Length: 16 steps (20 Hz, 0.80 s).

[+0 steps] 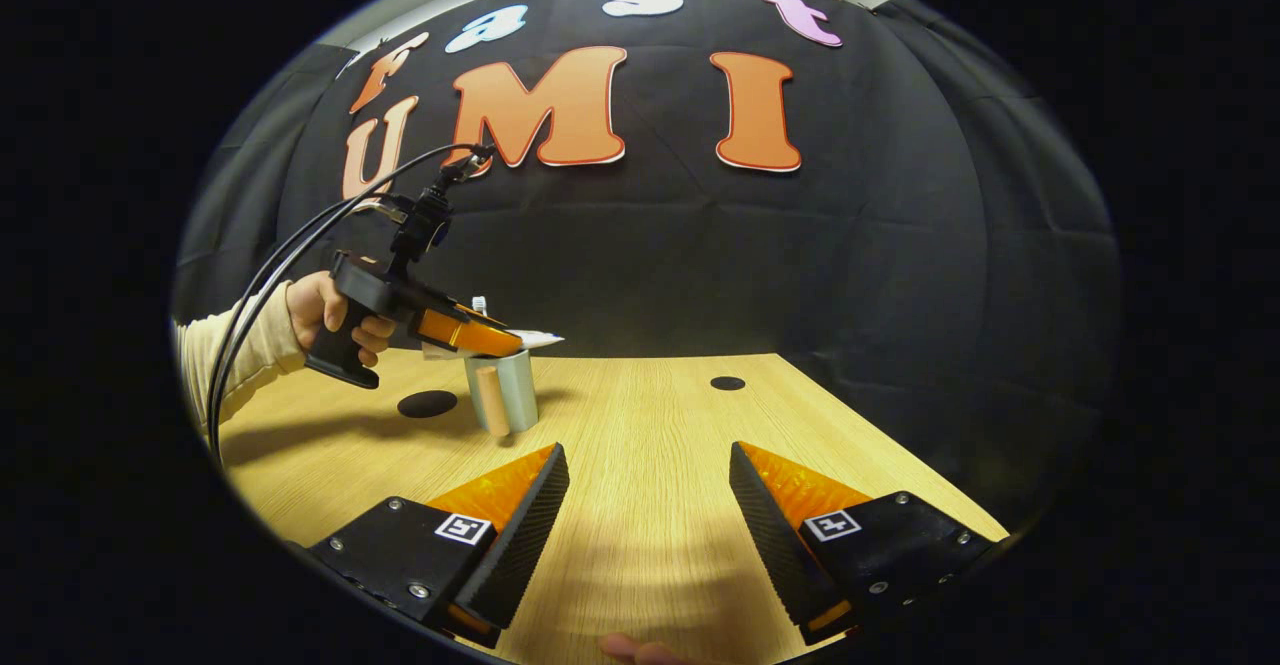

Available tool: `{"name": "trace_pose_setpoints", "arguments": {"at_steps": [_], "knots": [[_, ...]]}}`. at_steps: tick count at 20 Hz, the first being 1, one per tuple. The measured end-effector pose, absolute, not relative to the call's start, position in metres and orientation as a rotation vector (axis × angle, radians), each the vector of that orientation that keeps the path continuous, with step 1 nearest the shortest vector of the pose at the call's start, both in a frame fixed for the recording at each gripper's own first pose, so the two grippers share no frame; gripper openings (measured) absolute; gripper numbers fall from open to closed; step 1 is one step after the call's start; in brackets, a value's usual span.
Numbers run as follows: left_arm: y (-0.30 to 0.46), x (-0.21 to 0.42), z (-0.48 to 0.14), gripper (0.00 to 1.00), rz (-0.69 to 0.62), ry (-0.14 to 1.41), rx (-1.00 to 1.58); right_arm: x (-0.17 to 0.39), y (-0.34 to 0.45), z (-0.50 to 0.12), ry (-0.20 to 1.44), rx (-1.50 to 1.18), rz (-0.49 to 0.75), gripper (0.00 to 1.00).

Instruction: Put the toothbrush and toothpaste on the desktop into the cup, then pick up the cup and place it on the coaster on the desktop.

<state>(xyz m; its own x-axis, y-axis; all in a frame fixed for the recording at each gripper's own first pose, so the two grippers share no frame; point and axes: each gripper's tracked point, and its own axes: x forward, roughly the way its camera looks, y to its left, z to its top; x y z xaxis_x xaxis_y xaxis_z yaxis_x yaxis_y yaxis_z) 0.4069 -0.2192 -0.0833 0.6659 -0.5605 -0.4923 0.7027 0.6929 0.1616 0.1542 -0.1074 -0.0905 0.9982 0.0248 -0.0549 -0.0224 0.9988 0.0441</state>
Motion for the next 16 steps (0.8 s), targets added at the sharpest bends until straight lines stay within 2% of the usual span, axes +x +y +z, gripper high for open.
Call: {"name": "trace_pose_setpoints", "arguments": {"at_steps": [1, 2, 3, 6, 7, 12, 16], "knots": [[-0.219, 0.408, -0.082, 0.45, -0.732, 0.423, 0.350, 0.155, -0.107, -0.091, 0.057, 0.044, 0.023, 0.98], [-0.220, 0.408, -0.082, 0.46, -0.725, 0.420, 0.338, 0.154, -0.107, -0.090, 0.058, 0.044, 0.023, 0.98], [-0.219, 0.409, -0.082, 0.41, -0.710, 0.424, 0.326, 0.154, -0.107, -0.091, 0.057, 0.042, 0.024, 0.98], [-0.212, 0.406, -0.074, 0.41, -0.691, 0.404, 0.286, 0.154, -0.106, -0.091, 0.057, 0.039, 0.026, 0.98], [-0.212, 0.406, -0.072, 0.35, -0.684, 0.393, 0.266, 0.154, -0.106, -0.091, 0.057, 0.038, 0.026, 0.98], [-0.194, 0.406, -0.038, 0.37, -0.605, 0.259, 0.167, 0.153, -0.105, -0.092, 0.058, 0.039, 0.026, 0.98], [-0.193, 0.417, 0.005, 0.37, -0.547, 0.094, 0.094, 0.153, -0.104, -0.093, 0.059, 0.034, 0.028, 0.98]]}}
